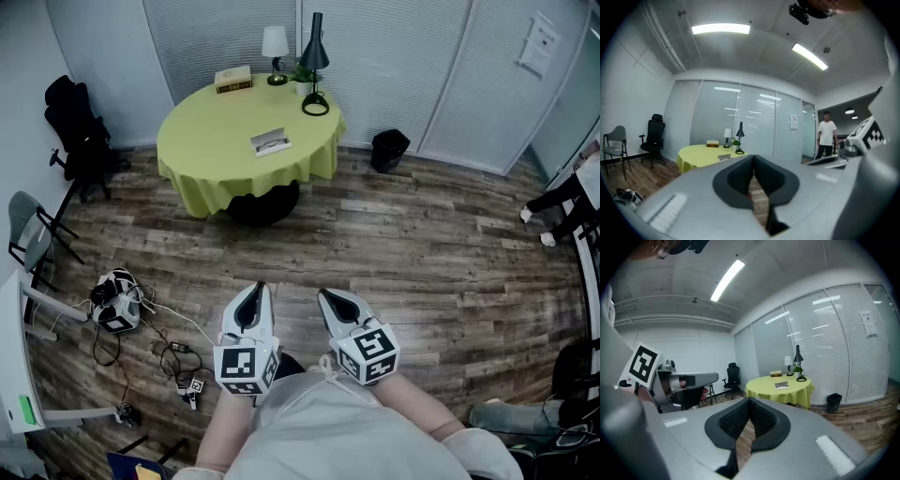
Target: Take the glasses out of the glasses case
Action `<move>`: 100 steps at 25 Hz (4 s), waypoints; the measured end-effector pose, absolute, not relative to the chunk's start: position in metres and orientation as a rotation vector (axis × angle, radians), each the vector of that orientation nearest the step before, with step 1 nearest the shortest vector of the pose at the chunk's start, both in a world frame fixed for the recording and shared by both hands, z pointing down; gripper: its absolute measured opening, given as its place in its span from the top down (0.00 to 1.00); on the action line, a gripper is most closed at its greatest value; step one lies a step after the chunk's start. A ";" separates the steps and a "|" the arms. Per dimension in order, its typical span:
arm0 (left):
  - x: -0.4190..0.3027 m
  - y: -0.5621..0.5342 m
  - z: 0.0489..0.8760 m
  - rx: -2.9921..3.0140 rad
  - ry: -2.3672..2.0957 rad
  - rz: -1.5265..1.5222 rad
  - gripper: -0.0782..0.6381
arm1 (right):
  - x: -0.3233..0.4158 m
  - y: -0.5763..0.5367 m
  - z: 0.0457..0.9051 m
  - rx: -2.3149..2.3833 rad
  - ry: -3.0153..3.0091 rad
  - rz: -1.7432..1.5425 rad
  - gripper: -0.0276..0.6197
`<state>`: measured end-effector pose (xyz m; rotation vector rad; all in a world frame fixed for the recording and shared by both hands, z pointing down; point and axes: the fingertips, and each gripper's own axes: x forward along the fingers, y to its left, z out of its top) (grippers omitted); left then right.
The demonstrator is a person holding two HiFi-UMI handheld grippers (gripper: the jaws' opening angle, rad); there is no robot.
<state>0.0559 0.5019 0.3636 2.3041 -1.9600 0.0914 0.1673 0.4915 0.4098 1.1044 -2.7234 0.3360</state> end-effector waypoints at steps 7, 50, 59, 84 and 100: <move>0.061 0.498 0.364 2.304 -1.950 0.079 0.88 | 0.173 0.486 0.411 1.114 -2.719 0.330 0.96; -0.098 0.105 0.398 2.233 -1.762 0.095 0.88 | 0.036 0.118 0.450 1.229 -2.536 0.524 0.96; -0.143 0.007 0.417 2.209 -1.709 0.145 0.88 | -0.005 0.011 0.457 1.249 -2.495 0.542 0.96; -0.147 -0.187 0.466 1.831 -2.057 0.232 0.88 | -0.006 -0.243 0.490 0.798 -2.584 0.490 0.96; -0.156 -0.230 0.564 1.789 -1.866 0.523 0.87 | -0.029 -0.295 0.544 0.710 -2.470 0.519 0.96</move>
